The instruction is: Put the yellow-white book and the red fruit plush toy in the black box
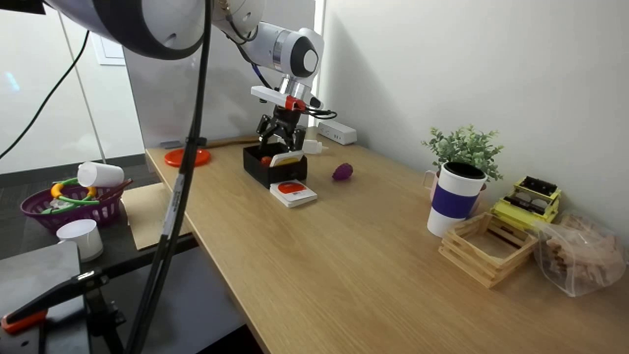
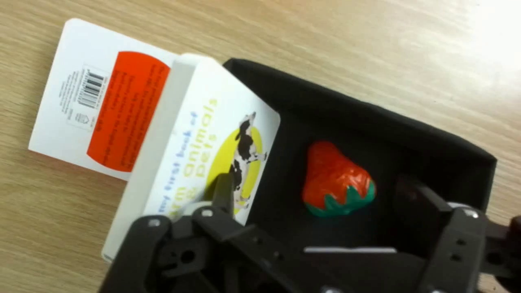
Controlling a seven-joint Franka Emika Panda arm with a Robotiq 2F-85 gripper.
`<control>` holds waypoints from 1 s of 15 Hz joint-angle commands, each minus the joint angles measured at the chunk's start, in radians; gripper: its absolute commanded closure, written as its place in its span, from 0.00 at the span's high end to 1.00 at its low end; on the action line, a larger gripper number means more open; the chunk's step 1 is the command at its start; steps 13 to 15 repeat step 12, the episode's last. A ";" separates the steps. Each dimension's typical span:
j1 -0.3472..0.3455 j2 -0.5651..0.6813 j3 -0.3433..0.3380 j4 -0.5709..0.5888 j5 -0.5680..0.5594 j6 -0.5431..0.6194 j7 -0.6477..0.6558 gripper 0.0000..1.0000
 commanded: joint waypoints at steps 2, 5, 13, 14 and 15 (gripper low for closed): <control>0.004 -0.003 0.010 0.067 0.000 -0.099 -0.056 1.00; 0.005 -0.001 0.002 0.055 0.000 -0.073 -0.034 1.00; 0.007 0.000 0.002 0.059 0.000 -0.076 -0.037 1.00; 0.007 0.000 0.002 0.059 0.000 -0.076 -0.037 1.00; 0.007 0.000 0.002 0.059 0.000 -0.076 -0.037 1.00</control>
